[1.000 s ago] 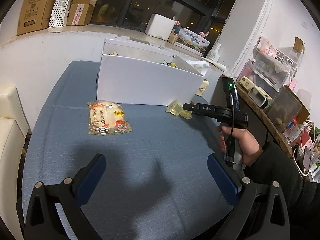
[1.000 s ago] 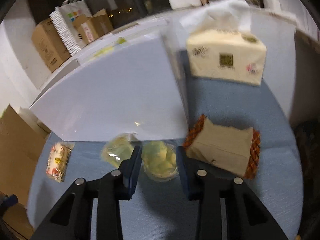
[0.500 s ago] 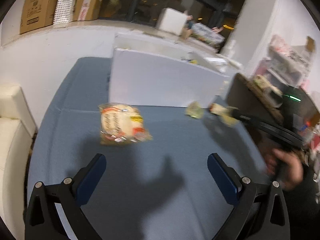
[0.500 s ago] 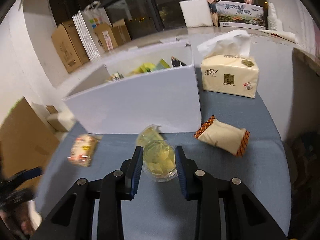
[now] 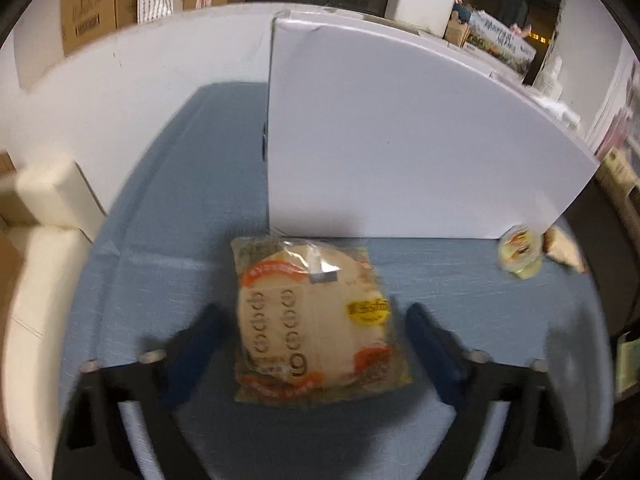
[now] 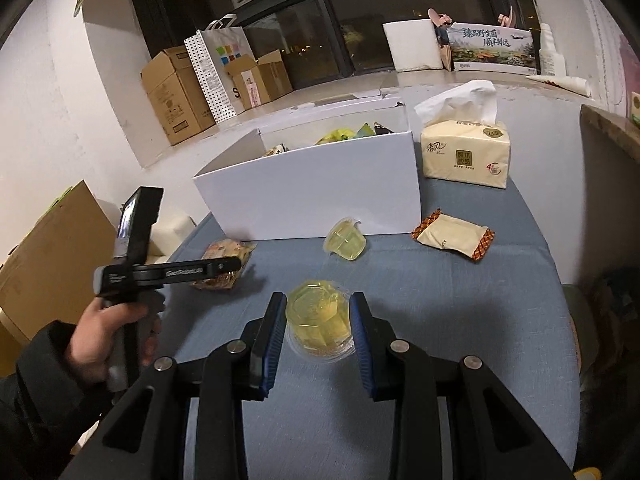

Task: Organize snacks
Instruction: 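Grasp small bread pack with left tool while right tool grasps a jelly cup, then drop both items into the white box and open both tools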

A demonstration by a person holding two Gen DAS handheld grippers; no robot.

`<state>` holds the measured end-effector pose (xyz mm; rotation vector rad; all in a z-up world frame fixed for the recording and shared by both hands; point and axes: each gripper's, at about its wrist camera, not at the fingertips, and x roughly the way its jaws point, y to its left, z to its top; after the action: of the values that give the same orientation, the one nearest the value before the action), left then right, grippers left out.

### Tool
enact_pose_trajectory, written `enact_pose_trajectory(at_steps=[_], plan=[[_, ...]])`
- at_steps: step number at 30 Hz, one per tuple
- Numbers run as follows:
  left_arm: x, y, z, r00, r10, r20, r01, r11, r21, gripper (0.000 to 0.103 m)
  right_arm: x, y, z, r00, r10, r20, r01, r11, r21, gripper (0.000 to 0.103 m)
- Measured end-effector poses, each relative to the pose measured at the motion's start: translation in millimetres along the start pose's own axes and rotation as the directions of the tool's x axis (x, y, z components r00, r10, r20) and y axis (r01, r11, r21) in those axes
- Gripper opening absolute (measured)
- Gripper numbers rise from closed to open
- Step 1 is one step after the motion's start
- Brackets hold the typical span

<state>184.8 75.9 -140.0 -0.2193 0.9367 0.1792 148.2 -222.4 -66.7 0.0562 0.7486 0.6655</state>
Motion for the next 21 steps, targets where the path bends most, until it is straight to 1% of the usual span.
enact_pose_trajectory(at_steps=[1, 3, 5, 8, 10, 12, 14, 16, 17, 18, 21], plan=[[-2, 0, -1, 1.000, -0.015, 0.000, 0.015, 1.000, 0.002, 0.077, -2, -1, 0, 1.000, -0.001, 0.003, 0.001, 1.000, 0.003, 0.035], [-7, 3, -4, 0.998, -0.068, 0.004, 0.068, 0.998, -0.012, 0.077, -5, -1, -2, 1.000, 0.006, 0.008, -0.006, 1.000, 0.012, 0.035], [-19, 3, -9, 0.996, -0.086, 0.027, 0.086, 0.996, 0.000, 0.077, -9, 0, -2, 1.000, 0.010, 0.016, -0.010, 1.000, 0.014, 0.035], [-49, 0, -16, 0.986, -0.139, 0.095, 0.136, 0.990, 0.040, 0.077, -15, 3, -1, 0.999, 0.028, 0.027, -0.029, 1.000, 0.013, 0.035], [-77, -5, -14, 0.970, -0.190, 0.150, 0.181, 0.981, 0.066, 0.077, -17, 6, 4, 0.998, 0.041, 0.039, -0.041, 0.999, 0.009, 0.035], [-106, -13, -4, 0.947, -0.240, 0.213, 0.223, 0.969, 0.103, 0.077, -19, 7, 12, 0.997, 0.057, 0.053, -0.057, 0.998, 0.010, 0.035], [-126, -18, 13, 0.928, -0.283, 0.244, 0.256, 0.957, 0.137, 0.077, -20, 9, 25, 0.994, 0.079, 0.075, -0.080, 0.997, 0.010, 0.035], [-144, -28, 29, 0.905, -0.322, 0.280, 0.284, 0.944, 0.168, 0.077, -19, 11, 38, 0.991, 0.091, 0.096, -0.090, 0.996, -0.005, 0.035], [-149, -33, 39, 0.899, -0.328, 0.291, 0.286, 0.941, 0.180, 0.077, -17, 12, 47, 0.991, 0.090, 0.100, -0.089, 0.996, -0.019, 0.035], [-151, -34, 47, 0.896, -0.330, 0.297, 0.284, 0.940, 0.187, 0.077, -16, 13, 55, 0.991, 0.085, 0.102, -0.083, 0.996, -0.025, 0.035], [-151, -46, 84, 0.883, -0.342, 0.320, 0.291, 0.936, 0.199, 0.077, -12, 14, 95, 0.985, 0.097, 0.145, -0.091, 0.995, -0.044, 0.035]])
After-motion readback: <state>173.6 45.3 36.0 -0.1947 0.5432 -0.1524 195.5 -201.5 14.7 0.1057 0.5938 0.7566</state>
